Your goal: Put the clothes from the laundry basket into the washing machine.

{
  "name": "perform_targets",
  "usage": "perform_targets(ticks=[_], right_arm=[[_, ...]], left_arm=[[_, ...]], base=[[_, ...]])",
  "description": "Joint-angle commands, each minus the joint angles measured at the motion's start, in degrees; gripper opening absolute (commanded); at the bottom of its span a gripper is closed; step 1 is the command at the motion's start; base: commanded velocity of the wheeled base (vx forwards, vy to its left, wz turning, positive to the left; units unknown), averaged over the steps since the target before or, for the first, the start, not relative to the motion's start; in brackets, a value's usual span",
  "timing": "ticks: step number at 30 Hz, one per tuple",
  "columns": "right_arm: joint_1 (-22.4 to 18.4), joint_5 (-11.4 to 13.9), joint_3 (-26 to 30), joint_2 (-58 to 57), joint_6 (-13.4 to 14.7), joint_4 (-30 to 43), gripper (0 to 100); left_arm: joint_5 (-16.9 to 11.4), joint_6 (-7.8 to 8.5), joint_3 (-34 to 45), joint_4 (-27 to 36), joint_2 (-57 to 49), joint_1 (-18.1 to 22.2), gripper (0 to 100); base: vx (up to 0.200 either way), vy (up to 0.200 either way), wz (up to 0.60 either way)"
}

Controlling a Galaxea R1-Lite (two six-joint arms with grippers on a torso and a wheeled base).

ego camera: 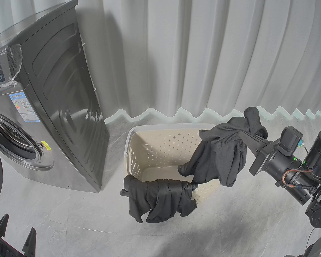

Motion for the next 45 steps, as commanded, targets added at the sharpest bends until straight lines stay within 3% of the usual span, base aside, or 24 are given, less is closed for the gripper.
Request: perform_targets(ticks=[1, 20, 23, 25, 26, 30, 45], right_arm=[[-0.2, 0.0, 0.4, -1.0, 0.0, -0.2, 0], [-0.7, -0.3, 0.5, 0.1, 0.0, -0.1, 0], [-0.7, -4.5, 0.4, 1.3, -0.3, -0.1, 0], [-0.7, -4.5, 0.4, 1.3, -0.3, -0.1, 0], [-0.6, -8.0, -0.1, 1.1, -0.4, 0.7, 0], [-1.2, -8.8, -0.3, 0.9, -0.4, 1.0, 0], [-1.3, -9.6, -0.6, 0.9, -0.3, 0.8, 0]], left_arm=[[0.0, 0.05, 0.9, 0.0, -1.0, 0.0, 100], [0.0, -0.22, 0.9, 0.0, -1.0, 0.0, 100], [0.0, -0.22, 0.9, 0.0, -1.0, 0.0, 100], [0.0, -0.22, 0.9, 0.0, -1.0, 0.0, 100], [0.0, -0.31, 0.8, 0.0, -1.0, 0.0, 100], [0.0, 0.05, 0.8, 0.0, -1.0, 0.0, 100], [0.0, -0.22, 0.8, 0.1, -1.0, -0.1, 100]], base=[[0.000, 0.000, 0.00], [-0.095, 0.000, 0.00], [0.000, 0.000, 0.00], [0.000, 0.000, 0.00], [0.000, 0.000, 0.00], [0.000, 0.000, 0.00], [0.000, 0.200, 0.00]])
